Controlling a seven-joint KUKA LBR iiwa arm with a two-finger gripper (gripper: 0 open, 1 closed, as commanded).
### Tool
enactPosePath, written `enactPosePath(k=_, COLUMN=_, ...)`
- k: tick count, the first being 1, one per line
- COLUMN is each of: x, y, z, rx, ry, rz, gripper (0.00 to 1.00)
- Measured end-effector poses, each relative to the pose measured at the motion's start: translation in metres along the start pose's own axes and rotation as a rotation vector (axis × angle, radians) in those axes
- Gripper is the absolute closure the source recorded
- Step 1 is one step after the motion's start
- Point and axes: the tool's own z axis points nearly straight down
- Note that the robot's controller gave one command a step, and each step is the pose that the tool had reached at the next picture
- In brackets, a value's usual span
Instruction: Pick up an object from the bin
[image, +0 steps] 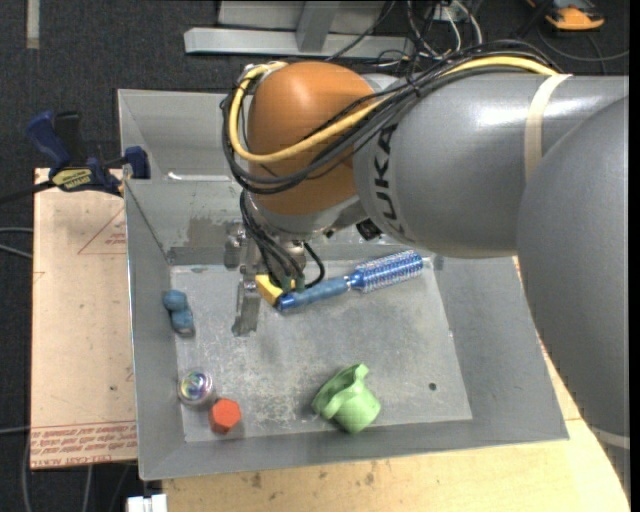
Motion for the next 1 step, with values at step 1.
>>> enactPosePath(k=1, x=0.0796, y=-0.0239, z=0.0698, rx=0.004, ry=0.014, rz=0.003, gripper=0.00)
